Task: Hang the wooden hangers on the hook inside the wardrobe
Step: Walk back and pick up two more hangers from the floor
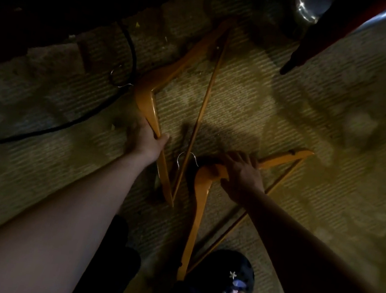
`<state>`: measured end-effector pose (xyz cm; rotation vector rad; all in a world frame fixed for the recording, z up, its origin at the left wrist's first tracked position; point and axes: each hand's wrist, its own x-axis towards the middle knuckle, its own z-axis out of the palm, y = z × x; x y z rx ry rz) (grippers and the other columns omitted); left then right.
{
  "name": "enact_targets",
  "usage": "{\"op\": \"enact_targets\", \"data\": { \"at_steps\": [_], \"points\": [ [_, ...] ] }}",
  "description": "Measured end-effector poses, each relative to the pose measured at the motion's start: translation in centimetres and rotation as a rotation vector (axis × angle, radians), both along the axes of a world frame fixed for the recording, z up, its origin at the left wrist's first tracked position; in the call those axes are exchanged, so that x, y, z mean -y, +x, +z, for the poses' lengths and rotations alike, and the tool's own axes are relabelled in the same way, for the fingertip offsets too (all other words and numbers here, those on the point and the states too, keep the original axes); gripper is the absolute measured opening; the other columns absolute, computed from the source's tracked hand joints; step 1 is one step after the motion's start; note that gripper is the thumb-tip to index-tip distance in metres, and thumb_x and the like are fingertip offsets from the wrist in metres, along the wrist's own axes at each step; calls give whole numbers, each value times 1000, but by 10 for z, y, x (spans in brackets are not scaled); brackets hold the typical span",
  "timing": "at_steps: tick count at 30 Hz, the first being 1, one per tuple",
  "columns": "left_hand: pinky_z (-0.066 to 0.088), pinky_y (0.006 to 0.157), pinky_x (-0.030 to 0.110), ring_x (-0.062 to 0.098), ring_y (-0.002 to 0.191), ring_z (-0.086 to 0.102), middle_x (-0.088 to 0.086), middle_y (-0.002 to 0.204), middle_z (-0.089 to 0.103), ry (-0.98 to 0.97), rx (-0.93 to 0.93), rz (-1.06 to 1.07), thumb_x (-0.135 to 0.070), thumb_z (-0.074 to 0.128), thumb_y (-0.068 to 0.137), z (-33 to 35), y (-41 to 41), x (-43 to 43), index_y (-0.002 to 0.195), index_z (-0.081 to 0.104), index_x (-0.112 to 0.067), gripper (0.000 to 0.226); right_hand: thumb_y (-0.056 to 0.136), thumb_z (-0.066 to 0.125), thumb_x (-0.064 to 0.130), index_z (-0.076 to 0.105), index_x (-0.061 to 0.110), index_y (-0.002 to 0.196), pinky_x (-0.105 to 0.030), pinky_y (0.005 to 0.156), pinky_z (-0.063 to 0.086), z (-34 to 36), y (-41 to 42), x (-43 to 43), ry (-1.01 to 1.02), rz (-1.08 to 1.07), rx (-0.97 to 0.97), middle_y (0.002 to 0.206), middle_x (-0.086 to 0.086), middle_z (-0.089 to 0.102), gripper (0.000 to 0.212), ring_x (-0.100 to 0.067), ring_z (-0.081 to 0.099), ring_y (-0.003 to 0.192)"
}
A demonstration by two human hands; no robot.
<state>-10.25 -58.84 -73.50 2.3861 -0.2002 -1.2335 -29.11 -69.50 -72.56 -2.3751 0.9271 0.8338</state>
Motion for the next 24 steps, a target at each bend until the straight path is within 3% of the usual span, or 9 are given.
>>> {"op": "enact_targets", "data": {
  "at_steps": [5,10,14,17,21,22,24],
  "points": [
    [33,109,46,33,140,25,13,154,20,-48,99,204,-13,70,81,-8,-6,16,150,3,-17,96,87,54,25,38,27,139,-40,112,18,-10,-5,2,-28,41,59,149,-2,30,54,-26,26,138],
    [32,108,49,33,140,22,10,154,18,-19,186,230,-11,70,80,-17,-10,17,150,2,-25,99,79,65,19,51,23,131,-48,110,29,-23,-18,3,-30,69,142,144,-7,43,54,-32,39,132],
    [24,113,47,35,141,21,17,155,13,25,192,332,-9,64,84,-22,-12,24,150,0,-29,94,70,77,26,66,23,112,-48,83,51,-27,-19,2,-84,89,203,122,-9,63,44,-36,62,103],
    [14,119,44,32,144,15,15,156,13,16,215,375,-13,63,85,-20,-10,26,150,2,-25,90,77,70,33,60,26,119,-46,82,49,-25,-17,-1,-110,99,170,128,-6,60,44,-36,60,107],
    [17,119,44,30,142,25,12,154,24,-29,121,409,-13,62,86,-10,-20,10,150,6,-19,86,92,49,34,31,26,141,-46,96,36,-19,-25,-13,-50,114,22,140,-5,42,53,-32,42,126],
    [19,118,41,30,140,28,13,152,28,-21,70,411,-11,62,87,-4,-26,4,149,13,-14,79,93,47,35,26,26,142,-46,97,35,-16,-29,-16,-29,115,-18,139,-5,41,54,-31,43,125],
    [33,112,42,33,128,45,16,137,48,-66,-71,496,-5,60,86,3,-38,-10,133,44,-8,50,93,45,35,24,24,141,-45,94,40,-4,-38,-17,55,65,-73,134,-6,40,53,-30,49,119]
  ]
}}
